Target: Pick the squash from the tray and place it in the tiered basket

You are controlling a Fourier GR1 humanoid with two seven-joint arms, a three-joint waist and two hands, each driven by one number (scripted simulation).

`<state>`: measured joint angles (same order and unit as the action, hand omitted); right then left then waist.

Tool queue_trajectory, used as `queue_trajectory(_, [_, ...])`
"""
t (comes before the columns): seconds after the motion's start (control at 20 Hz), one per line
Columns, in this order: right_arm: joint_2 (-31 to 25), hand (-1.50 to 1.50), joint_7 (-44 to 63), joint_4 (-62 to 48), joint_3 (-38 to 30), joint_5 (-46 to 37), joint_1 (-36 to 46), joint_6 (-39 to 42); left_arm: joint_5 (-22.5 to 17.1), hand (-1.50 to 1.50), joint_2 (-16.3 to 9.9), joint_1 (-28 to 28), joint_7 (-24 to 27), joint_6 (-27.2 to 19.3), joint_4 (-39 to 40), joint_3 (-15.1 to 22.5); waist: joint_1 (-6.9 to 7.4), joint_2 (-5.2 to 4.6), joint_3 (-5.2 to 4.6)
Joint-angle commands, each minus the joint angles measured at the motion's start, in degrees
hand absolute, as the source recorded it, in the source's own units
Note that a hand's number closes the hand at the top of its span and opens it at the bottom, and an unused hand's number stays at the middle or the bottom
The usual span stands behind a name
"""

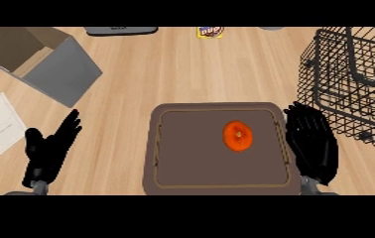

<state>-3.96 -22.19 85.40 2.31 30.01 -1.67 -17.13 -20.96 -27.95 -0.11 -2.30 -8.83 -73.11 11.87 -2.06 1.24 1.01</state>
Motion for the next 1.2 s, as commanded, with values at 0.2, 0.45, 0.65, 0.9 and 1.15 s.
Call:
queue_trajectory(0.2, [3.88, -1.50, -5.60, -9.11, 8.23, -14.62, -12.24, -28.20, 0.44, 0.00, -3.83, 0.20, 0.00, 0.16, -0.45, -2.50, 2.86, -1.73, -1.37])
queue_trajectory(0.45, [-4.38, -1.50, 10.82, -7.48, 15.26, -22.47, -15.02, -35.28, 1.08, 0.00, -3.40, 0.31, 0.06, 0.26, -0.75, -1.84, 3.16, -1.65, -1.49])
queue_trajectory(0.65, [-11.61, -1.50, 25.48, -2.08, 22.24, -24.61, -11.71, -29.50, 0.76, 0.00, -3.11, 0.15, -0.82, 0.96, -1.93, -1.41, 4.26, -1.62, -1.50])
queue_trajectory(0.9, [-17.76, -1.50, 45.51, 7.47, 27.53, -30.43, -5.49, -29.78, 0.71, 0.00, -3.96, 3.01, 0.41, 1.12, -2.99, -2.66, 4.28, -1.24, -1.40])
queue_trajectory(1.15, [-24.26, -1.50, 68.07, 15.57, 26.37, -32.30, 3.90, -24.93, -0.28, 0.00, -5.06, 0.34, -1.79, 3.18, -0.75, -4.50, 2.66, -1.24, -1.27])
